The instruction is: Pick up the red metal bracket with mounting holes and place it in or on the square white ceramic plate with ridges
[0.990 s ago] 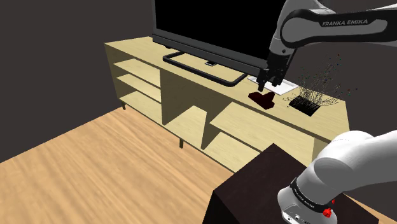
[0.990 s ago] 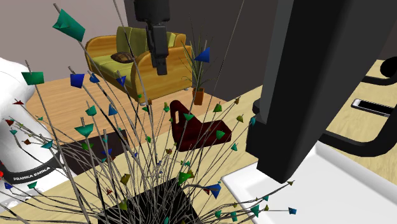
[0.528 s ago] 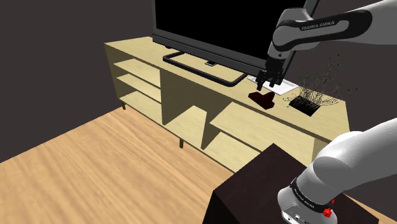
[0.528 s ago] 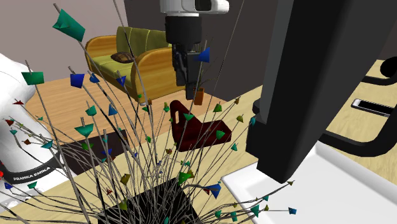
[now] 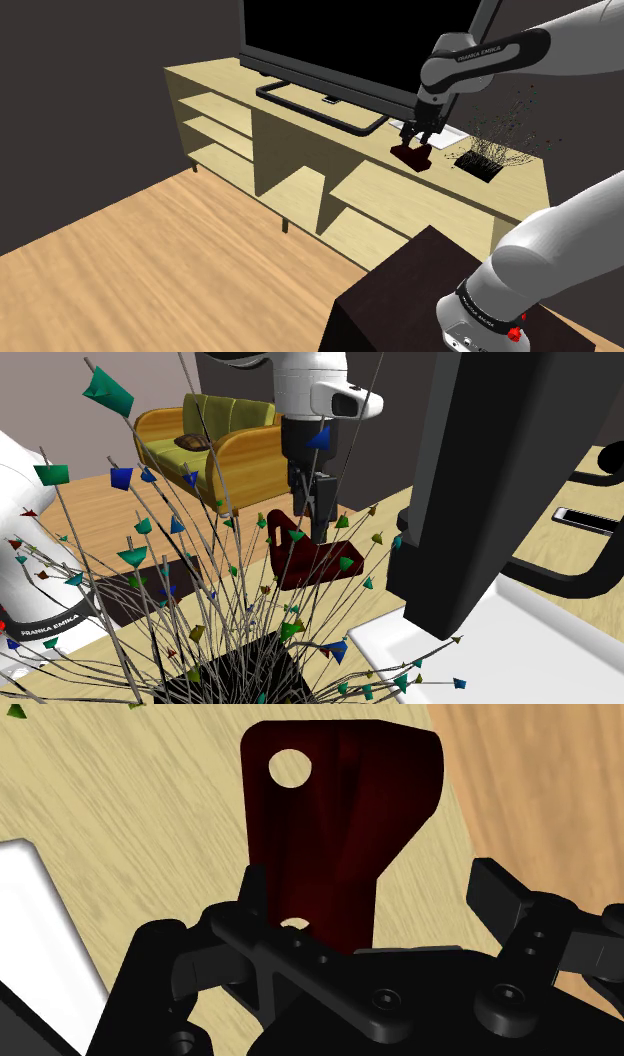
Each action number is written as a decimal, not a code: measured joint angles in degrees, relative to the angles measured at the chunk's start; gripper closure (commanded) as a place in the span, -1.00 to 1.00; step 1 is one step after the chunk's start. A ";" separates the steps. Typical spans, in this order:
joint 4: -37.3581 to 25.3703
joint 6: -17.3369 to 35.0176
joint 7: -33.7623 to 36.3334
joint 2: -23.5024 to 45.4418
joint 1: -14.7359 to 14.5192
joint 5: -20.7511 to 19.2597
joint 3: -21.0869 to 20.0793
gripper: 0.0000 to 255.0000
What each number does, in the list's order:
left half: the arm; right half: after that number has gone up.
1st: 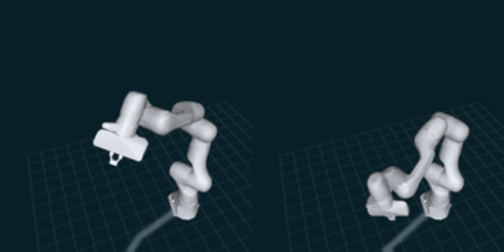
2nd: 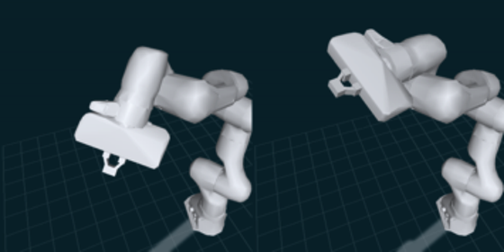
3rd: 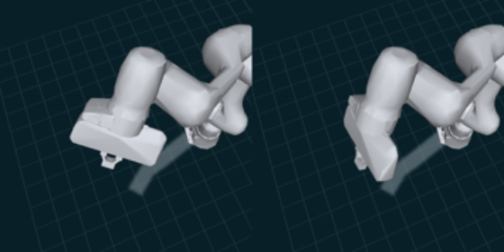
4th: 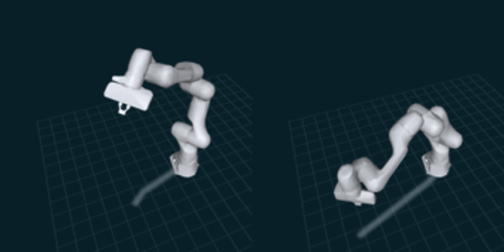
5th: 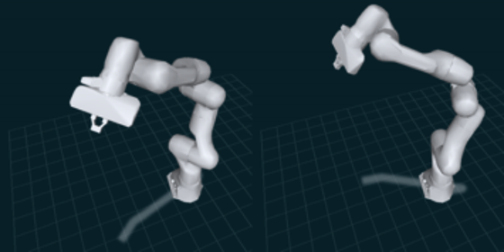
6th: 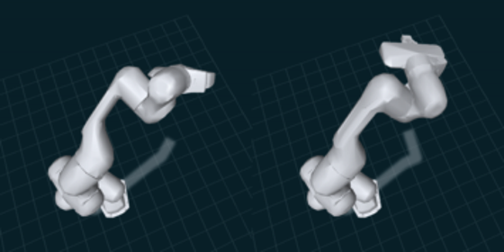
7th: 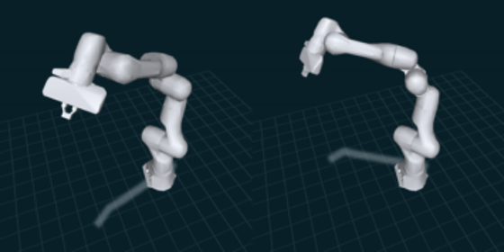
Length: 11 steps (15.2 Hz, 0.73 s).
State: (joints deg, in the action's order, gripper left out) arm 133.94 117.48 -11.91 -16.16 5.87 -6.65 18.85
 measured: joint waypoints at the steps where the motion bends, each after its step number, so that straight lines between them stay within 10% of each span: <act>1: 0.48 0.87 0.10 0.40 -0.08 0.09 0.00 -1.00; 8: 1.30 2.22 0.00 0.93 -0.07 0.15 0.15 -1.00; 9: 1.30 2.22 0.00 0.93 -0.07 0.15 0.15 1.00; 11: 1.30 2.22 0.00 0.93 -0.07 0.15 0.15 1.00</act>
State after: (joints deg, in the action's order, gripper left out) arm 135.24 119.71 -11.91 -15.23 5.80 -6.50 19.00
